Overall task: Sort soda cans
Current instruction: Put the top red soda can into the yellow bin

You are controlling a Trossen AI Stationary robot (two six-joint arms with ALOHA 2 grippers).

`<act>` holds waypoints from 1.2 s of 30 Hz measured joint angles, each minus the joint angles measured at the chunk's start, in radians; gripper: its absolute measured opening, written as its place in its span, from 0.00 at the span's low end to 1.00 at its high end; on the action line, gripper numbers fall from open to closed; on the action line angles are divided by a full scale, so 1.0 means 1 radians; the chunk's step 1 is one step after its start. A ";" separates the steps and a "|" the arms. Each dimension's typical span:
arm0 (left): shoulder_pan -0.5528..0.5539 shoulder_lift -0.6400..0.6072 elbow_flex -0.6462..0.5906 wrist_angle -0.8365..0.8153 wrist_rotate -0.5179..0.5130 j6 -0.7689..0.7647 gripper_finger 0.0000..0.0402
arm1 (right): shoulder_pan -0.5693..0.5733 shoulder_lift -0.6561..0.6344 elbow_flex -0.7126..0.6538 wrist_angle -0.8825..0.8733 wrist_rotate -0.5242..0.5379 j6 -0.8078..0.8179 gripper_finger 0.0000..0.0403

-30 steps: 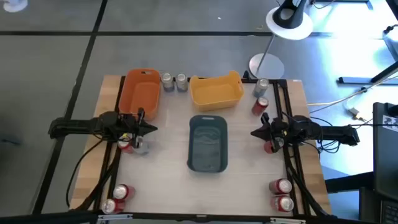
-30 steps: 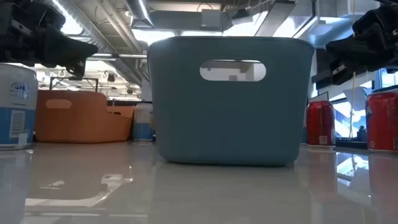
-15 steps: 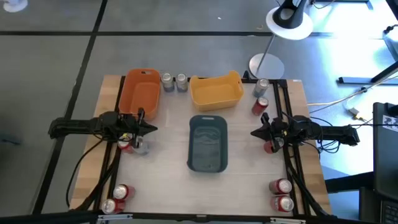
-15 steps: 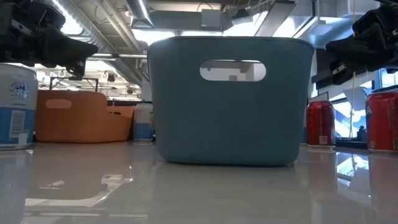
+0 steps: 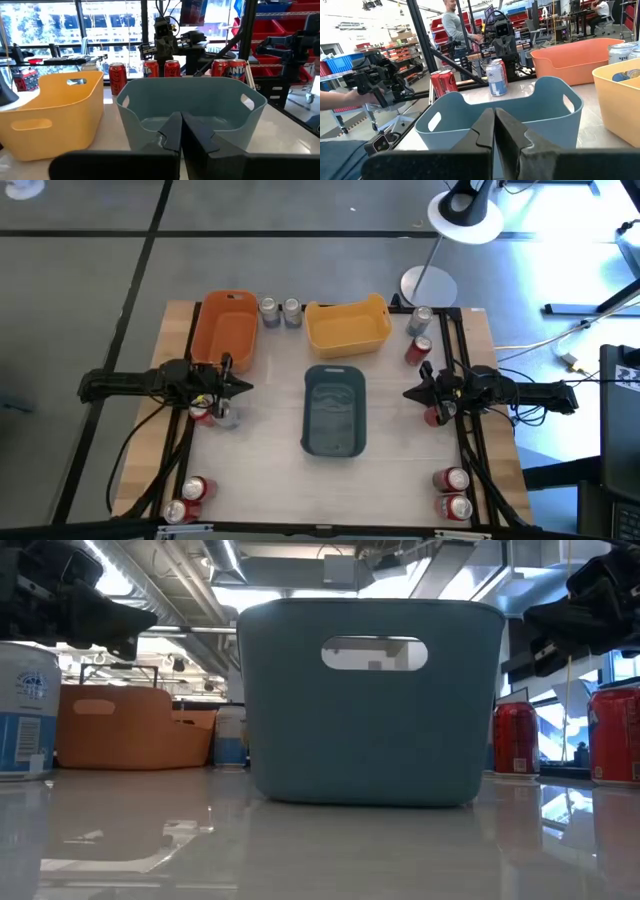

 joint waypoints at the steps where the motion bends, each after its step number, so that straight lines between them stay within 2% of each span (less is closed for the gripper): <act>1: 0.000 0.000 0.000 0.002 -0.009 0.014 0.00 | 0.000 0.000 0.000 0.001 0.001 0.023 0.04; 6: 0.001 0.000 -0.001 0.020 -0.054 0.134 0.00 | 0.000 0.000 0.000 0.005 0.012 0.209 0.04; 8: 0.001 0.000 -0.001 0.028 -0.054 0.134 0.00 | 0.000 0.000 0.000 0.023 0.061 0.220 0.04; 10: 0.001 0.000 -0.001 0.048 -0.054 0.133 0.00 | 0.000 0.000 0.000 0.045 0.155 0.198 0.04; 16: 0.003 0.000 -0.001 0.203 -0.056 0.033 0.00 | 0.000 0.007 0.001 0.153 0.447 0.051 0.04; 19: 0.003 -0.001 -0.001 0.277 -0.057 0.026 0.00 | 0.000 0.021 0.028 0.127 0.567 -0.016 0.04; 23: 0.003 -0.001 -0.001 0.316 -0.083 -0.002 0.00 | 0.000 0.071 0.086 0.104 0.686 -0.088 0.04; 29: 0.004 -0.001 0.000 0.317 -0.213 -0.092 0.00 | -0.001 0.221 0.234 0.098 0.808 -0.298 0.04; 33: 0.004 -0.001 0.000 0.330 -0.316 -0.045 0.00 | -0.001 0.336 0.382 -0.021 0.881 -0.399 0.04; 36: 0.019 -0.001 0.000 0.330 -0.353 -0.044 0.00 | -0.001 0.431 0.502 -0.134 0.972 -0.476 0.04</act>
